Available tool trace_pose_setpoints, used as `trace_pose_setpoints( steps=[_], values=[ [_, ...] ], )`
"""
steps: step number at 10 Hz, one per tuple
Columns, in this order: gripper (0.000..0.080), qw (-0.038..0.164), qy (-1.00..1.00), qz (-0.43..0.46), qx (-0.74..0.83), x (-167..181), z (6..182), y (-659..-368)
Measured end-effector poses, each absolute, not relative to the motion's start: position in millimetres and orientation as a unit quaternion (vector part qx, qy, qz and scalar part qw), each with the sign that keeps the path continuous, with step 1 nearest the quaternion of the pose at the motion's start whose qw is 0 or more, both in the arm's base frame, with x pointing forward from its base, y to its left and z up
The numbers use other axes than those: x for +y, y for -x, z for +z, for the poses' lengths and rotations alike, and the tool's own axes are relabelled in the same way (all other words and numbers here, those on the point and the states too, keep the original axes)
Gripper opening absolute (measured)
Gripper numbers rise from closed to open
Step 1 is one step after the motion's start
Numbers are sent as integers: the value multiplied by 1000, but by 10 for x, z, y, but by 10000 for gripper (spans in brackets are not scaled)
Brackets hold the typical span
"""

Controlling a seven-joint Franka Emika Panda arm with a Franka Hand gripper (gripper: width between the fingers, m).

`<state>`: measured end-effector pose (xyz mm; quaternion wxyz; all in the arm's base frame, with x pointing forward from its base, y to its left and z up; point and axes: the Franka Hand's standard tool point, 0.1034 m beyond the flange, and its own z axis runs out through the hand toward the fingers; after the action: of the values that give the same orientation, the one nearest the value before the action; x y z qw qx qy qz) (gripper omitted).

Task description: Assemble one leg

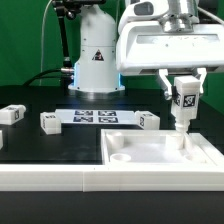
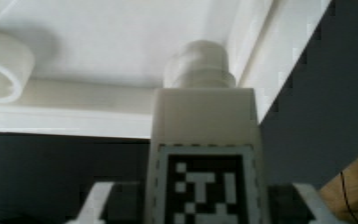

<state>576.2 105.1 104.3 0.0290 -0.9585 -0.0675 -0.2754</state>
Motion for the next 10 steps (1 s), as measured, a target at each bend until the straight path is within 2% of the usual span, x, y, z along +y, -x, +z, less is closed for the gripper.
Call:
trace_pose_setpoints(
  steps=[4, 8, 10],
  values=[
    [292, 30, 959, -274, -73, 1022, 1076, -6189],
    [292, 30, 959, -273, -70, 1035, 859, -6271],
    [292, 29, 955, -286, -69, 1038, 860, -6289]
  ],
)
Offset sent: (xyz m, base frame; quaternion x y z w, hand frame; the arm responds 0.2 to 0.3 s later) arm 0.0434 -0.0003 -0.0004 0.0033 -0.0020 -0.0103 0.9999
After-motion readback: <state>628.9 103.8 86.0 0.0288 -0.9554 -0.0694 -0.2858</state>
